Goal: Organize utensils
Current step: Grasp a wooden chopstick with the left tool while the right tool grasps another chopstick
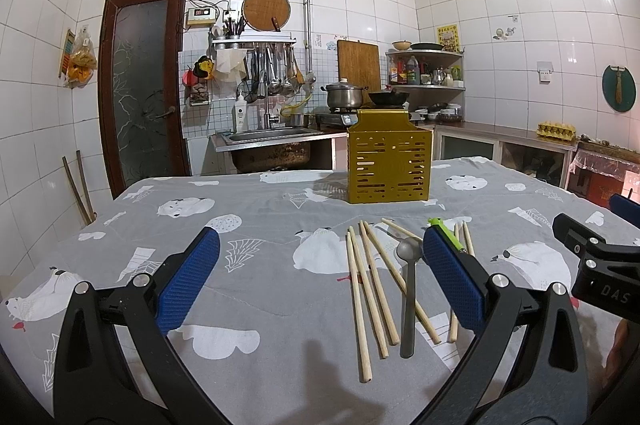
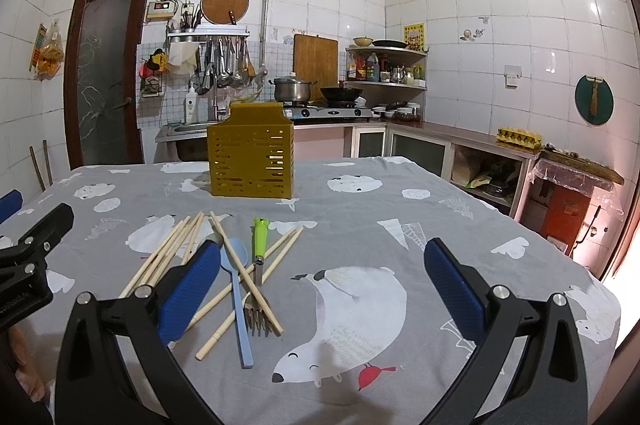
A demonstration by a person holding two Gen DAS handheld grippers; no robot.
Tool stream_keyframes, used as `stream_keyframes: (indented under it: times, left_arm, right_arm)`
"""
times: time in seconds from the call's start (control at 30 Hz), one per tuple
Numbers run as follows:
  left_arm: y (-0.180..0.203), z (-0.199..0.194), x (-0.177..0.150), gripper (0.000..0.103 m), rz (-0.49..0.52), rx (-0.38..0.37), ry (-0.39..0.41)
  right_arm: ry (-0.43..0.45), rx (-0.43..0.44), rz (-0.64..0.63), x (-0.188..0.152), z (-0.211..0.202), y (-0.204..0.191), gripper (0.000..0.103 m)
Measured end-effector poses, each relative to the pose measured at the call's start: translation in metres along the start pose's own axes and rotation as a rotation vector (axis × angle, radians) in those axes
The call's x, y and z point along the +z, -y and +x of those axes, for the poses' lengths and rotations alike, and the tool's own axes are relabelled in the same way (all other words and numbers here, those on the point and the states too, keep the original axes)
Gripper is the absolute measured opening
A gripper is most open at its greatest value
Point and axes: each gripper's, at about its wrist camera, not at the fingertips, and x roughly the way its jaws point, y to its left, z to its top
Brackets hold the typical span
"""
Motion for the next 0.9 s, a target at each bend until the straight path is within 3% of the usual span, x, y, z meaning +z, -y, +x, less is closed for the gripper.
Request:
stream_keyframes:
  times: [0.3,0.57,0.9]
  left_arm:
    - [-0.001,0.008,-0.002,0.098,0.01,-0.031,-0.048]
    - [0.003,0.023,0.009,0.098,0.01,-0.091,-0.129]
    - [0.007,0.096,0.043,0.098,0.044,-0.103,-0.269]
  right_arm:
    - [-0.026,0.023,0.016,-0.001,0.003,0.001,0.099]
    - [-0.108,0.091,0.063,0.008,0.025,0.005,0.099]
    - [-0.193,0.017,-0.017,0.05,0.096,-0.011,0.098]
